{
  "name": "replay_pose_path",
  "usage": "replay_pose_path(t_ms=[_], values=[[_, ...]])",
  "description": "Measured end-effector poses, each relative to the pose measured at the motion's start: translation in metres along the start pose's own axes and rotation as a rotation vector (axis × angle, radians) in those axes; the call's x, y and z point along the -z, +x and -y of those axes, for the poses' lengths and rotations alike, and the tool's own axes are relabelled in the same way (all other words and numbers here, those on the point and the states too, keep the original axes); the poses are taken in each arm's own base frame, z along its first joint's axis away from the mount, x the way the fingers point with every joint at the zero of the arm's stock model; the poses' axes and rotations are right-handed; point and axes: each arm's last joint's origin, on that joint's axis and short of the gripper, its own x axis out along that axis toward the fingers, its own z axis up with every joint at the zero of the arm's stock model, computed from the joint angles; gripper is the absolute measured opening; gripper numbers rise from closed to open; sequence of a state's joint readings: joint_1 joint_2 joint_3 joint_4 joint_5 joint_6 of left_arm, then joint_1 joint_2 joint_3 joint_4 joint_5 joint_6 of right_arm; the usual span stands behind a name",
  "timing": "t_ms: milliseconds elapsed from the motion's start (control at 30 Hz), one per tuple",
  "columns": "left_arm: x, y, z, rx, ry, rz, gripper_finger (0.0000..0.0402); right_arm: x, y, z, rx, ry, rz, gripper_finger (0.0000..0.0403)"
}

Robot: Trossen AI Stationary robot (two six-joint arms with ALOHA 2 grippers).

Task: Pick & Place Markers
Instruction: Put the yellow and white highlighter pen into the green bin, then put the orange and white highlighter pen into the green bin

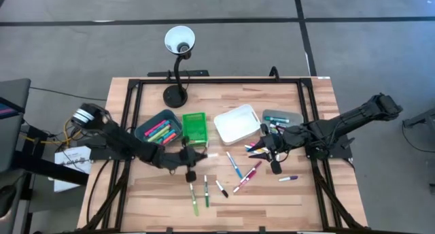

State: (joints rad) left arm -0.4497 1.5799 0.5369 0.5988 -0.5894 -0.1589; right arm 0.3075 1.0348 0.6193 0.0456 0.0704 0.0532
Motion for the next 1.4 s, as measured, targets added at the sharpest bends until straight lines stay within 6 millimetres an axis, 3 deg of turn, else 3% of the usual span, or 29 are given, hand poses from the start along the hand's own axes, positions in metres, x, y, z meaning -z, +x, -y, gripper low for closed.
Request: replay_pose_path(t_ms=[267, 467, 633, 767, 967, 1100, 1267, 1400], values=[[-0.025, -0.021, -0.058, -0.241, -0.028, -0.089, 0.0013, 0.000, 0.000, 0.000, 0.000, 0.000, 0.000, 0.0091], [-0.015, -0.013, -0.098, -0.272, -0.177, -0.240, 0.0015, 0.000, 0.000, 0.000, 0.000, 0.000, 0.000, 0.0091], [0.000, 0.002, -0.109, -0.221, -0.181, -0.345, 0.0015, 0.000, 0.000, 0.000, 0.000, 0.000, 0.000, 0.0091], [0.004, 0.005, -0.112, -0.238, -0.180, -0.364, 0.0028, 0.000, 0.000, 0.000, 0.000, 0.000, 0.000, 0.0091], [0.002, 0.005, -0.111, -0.235, -0.185, -0.348, 0.0093, 0.000, 0.000, 0.000, 0.000, 0.000, 0.000, 0.0091], [-0.013, 0.002, -0.107, -0.203, -0.215, -0.226, 0.0122, 0.000, 0.000, 0.000, 0.000, 0.000, 0.000, 0.0091], [-0.041, -0.013, -0.084, -0.081, -0.247, -0.017, 0.0126, 0.000, 0.000, 0.000, 0.000, -0.002, 0.002, 0.0091], [-0.042, -0.023, -0.051, 0.055, -0.249, 0.004, 0.0120, 0.000, 0.000, 0.000, 0.001, -0.009, 0.004, 0.0091]])
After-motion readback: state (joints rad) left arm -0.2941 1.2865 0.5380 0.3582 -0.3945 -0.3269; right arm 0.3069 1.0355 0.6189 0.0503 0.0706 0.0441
